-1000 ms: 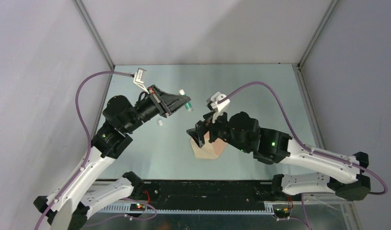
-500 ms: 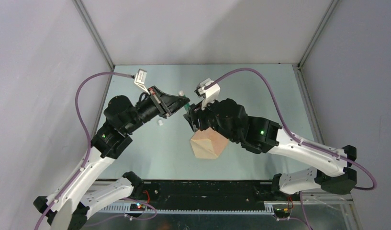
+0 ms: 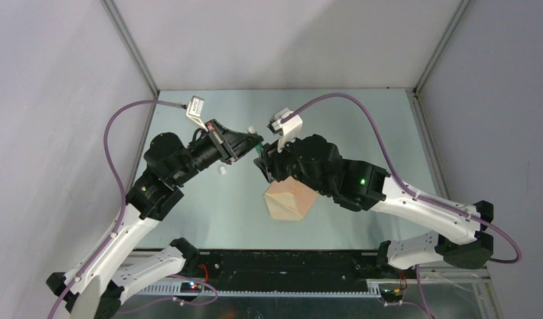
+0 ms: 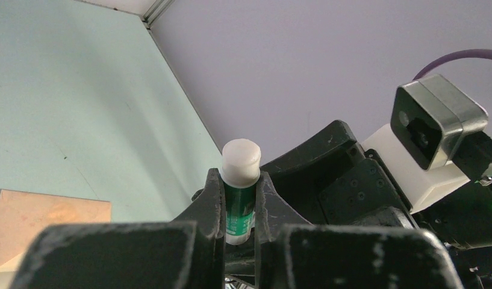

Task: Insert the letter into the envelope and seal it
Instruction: Unscrew the solid glue.

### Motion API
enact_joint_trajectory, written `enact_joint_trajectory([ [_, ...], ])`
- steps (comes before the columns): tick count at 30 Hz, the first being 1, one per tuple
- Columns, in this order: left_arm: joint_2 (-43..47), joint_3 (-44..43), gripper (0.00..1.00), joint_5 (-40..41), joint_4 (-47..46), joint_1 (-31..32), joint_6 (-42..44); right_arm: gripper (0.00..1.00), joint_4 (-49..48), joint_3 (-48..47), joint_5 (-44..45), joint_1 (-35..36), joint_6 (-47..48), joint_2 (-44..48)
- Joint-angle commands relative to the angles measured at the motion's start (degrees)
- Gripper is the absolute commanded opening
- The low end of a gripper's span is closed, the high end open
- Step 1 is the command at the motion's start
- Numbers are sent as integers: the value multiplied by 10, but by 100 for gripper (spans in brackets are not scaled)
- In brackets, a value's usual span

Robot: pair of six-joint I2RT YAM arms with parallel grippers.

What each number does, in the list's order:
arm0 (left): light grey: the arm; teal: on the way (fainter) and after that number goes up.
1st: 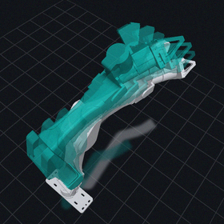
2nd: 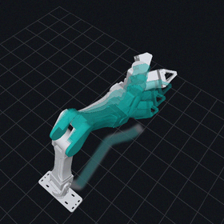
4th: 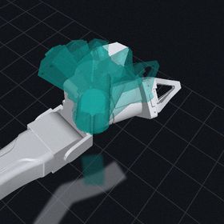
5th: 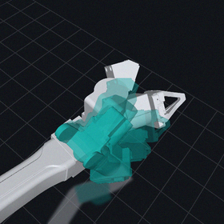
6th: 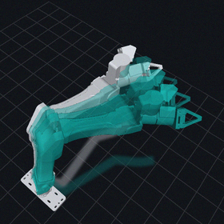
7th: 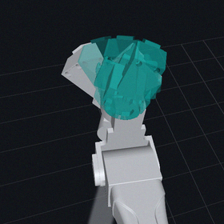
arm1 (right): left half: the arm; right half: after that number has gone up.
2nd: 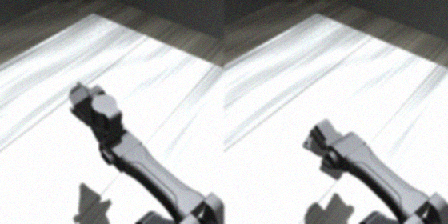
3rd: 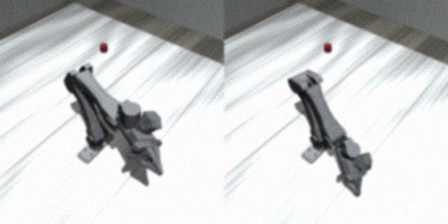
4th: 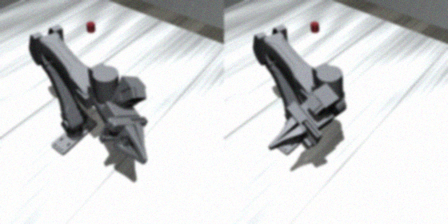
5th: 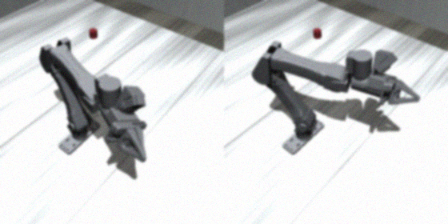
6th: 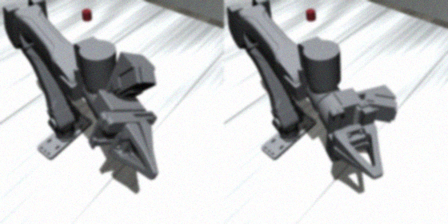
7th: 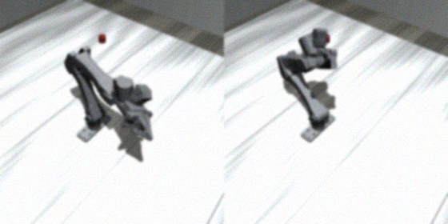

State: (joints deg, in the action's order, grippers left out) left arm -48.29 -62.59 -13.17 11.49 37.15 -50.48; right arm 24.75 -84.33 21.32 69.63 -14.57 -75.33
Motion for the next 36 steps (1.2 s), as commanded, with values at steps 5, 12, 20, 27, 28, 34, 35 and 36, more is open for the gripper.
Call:
enact_joint_trajectory([
  [5,7,-21,0,3,-13,2,13,45,-17,-38,-18,-2,4,-14],
  [12,8,-21,0,4,-12,2,13,24,-18,-35,-23,-3,2,-11],
  [20,7,-21,0,-5,-12,2,16,0,-52,-10,-75,-15,-2,11],
  [27,24,1,0,-59,-92,1,16,0,-104,42,-244,-77,-45,47],
  [28,26,2,0,-75,-100,2,13,0,-111,50,-283,-84,-50,53],
  [34,29,17,0,-159,-188,1,-2,0,-173,87,-460,-155,-100,73],
  [35,30,23,0,-176,-209,2,-10,0,-194,92,-477,-162,-117,74],
  [36,31,27,0,-184,-235,2,-15,0,-205,103,-507,-174,-135,77],
])
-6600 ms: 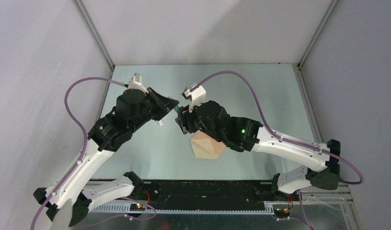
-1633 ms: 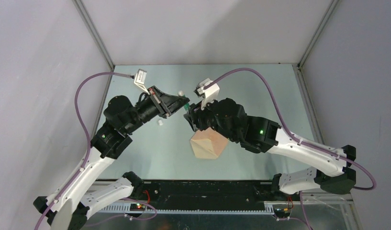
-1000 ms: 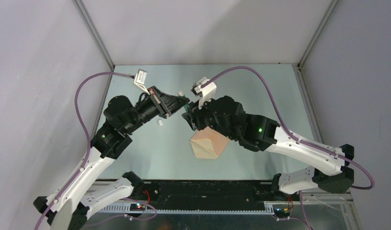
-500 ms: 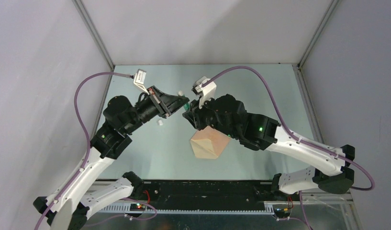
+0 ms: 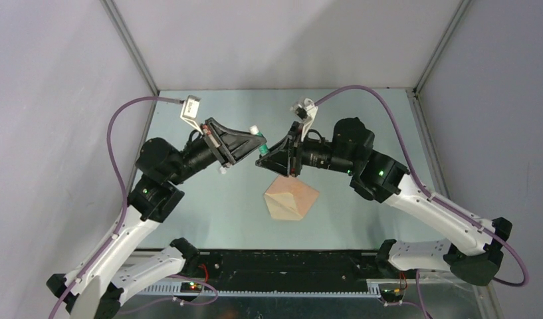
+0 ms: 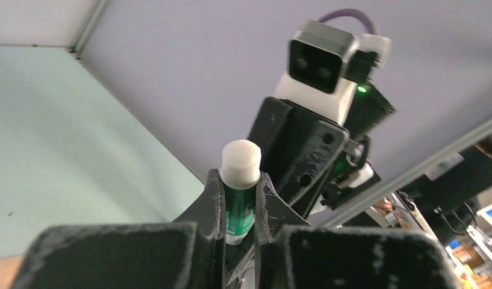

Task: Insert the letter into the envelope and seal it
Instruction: Unscrew the solid glue.

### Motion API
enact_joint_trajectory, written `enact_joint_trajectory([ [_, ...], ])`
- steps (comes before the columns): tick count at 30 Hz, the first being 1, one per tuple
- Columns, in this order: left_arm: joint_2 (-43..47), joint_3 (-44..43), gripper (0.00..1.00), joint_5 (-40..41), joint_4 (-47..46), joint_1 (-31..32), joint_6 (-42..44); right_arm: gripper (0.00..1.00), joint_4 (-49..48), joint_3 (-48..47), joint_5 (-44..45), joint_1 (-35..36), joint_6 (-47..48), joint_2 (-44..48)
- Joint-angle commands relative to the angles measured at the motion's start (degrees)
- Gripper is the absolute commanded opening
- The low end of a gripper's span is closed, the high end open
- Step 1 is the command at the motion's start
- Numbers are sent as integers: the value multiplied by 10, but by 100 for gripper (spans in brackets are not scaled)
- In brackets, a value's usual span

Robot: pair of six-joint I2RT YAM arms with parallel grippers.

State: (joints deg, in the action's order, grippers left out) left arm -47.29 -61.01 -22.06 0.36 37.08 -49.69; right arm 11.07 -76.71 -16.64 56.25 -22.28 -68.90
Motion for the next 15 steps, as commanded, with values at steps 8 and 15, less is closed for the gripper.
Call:
enact_joint_trajectory([
  [8,23,29,0,-168,-225,2,-62,0,-191,63,-270,-93,-157,3],
  [15,19,30,0,-221,-298,2,-104,0,-362,100,-363,-117,-271,-26],
])
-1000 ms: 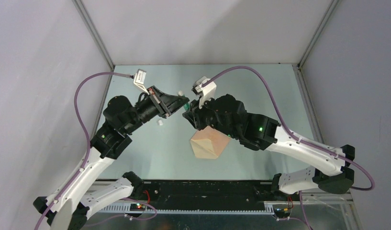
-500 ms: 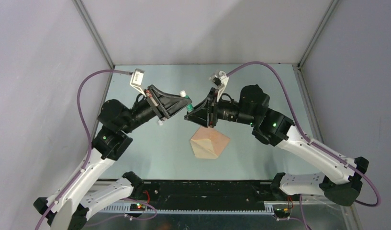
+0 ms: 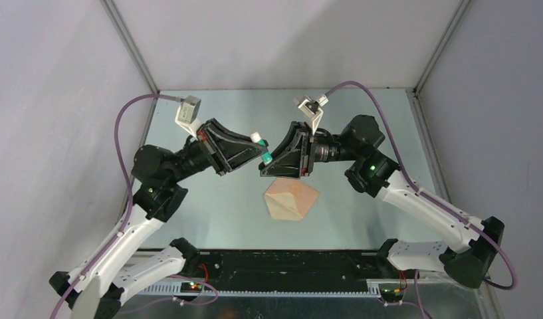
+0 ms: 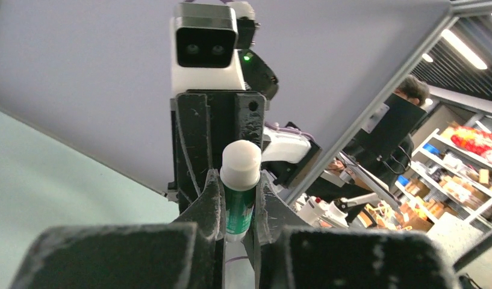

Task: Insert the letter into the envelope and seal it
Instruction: Unscrew the solid glue.

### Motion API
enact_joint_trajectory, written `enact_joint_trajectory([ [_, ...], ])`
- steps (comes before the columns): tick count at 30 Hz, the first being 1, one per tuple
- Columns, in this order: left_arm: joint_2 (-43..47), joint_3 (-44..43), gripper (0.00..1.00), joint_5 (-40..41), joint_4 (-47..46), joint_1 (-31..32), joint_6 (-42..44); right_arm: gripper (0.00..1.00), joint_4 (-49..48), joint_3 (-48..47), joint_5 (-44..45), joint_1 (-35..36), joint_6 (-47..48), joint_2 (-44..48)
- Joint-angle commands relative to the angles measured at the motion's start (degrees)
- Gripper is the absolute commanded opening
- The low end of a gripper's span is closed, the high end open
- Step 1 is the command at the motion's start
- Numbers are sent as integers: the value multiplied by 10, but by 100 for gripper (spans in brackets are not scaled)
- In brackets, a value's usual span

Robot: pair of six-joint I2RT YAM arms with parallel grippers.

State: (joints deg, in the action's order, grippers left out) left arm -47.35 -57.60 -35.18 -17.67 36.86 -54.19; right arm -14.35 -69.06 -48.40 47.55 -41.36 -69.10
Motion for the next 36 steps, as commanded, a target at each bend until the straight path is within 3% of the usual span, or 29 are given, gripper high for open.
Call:
enact_joint_trajectory([
  [1,18,-4,0,-99,-134,5,-71,0,-133,25,-52,-31,-102,-26],
  [10,7,9,0,-127,-250,6,-138,0,-241,33,-98,-35,-195,-64],
  [18,-3,24,0,-140,-324,6,-189,0,-515,33,-130,-37,-396,-144],
  [23,2,18,0,-142,-312,6,-182,0,-561,34,-125,-39,-437,-172],
  [24,3,18,0,-140,-305,5,-174,5,-540,33,-125,-40,-430,-170],
  [25,7,16,0,-136,-287,5,-168,22,-520,34,-126,-42,-406,-167],
  [26,9,12,0,-132,-271,5,-150,31,-469,34,-126,-42,-388,-155],
  [27,13,9,0,-122,-228,5,-137,48,-429,34,-122,-43,-330,-146],
  [29,21,-11,0,-91,-127,5,-86,68,-207,33,-94,-45,-205,-106],
  [30,24,-28,0,-78,-89,4,-45,75,-146,33,-74,-47,-157,-72],
  [32,23,-59,0,-32,36,3,5,92,20,33,43,-49,-32,-20],
  [35,13,-80,0,32,142,0,23,99,215,34,183,-46,93,38],
  [36,9,-78,0,48,146,0,14,99,236,34,242,-40,120,61],
])
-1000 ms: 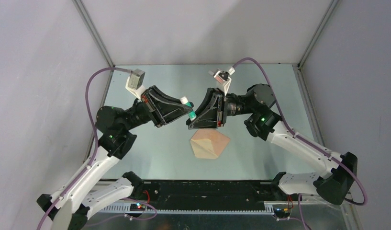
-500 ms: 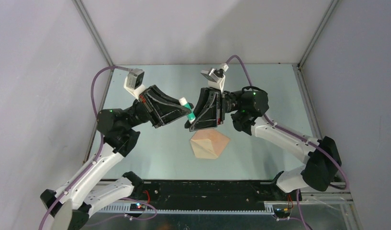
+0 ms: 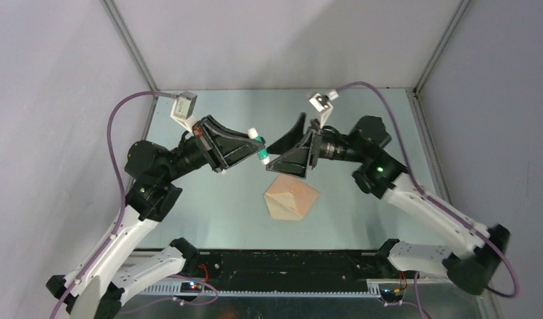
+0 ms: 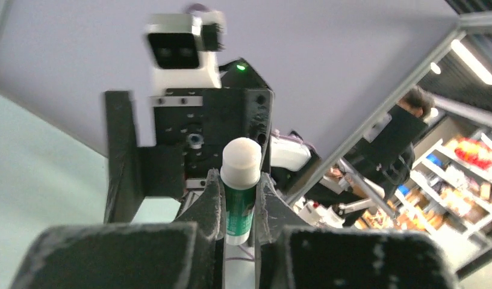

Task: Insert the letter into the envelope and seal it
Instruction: Unscrew the solid glue.

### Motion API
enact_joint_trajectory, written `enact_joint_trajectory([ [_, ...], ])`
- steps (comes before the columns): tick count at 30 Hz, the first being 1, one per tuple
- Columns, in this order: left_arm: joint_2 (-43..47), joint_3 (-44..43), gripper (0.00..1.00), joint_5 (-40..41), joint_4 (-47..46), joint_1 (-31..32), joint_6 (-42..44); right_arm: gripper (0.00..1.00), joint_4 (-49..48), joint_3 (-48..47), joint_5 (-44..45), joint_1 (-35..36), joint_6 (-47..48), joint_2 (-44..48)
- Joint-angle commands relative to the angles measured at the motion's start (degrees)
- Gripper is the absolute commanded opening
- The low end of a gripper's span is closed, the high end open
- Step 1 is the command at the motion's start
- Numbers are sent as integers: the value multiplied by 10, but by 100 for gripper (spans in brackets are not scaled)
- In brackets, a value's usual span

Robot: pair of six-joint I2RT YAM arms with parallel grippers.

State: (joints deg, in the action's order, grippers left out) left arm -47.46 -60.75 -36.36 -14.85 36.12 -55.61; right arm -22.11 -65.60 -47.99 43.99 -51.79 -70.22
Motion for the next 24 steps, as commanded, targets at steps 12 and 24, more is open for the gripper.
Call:
enact_joint_trajectory([
  [12,-3,30,0,193,151,7,-70,95,294,25,554,152,290,139],
  [24,-1,38,0,212,164,7,-76,84,64,98,511,167,264,131],
])
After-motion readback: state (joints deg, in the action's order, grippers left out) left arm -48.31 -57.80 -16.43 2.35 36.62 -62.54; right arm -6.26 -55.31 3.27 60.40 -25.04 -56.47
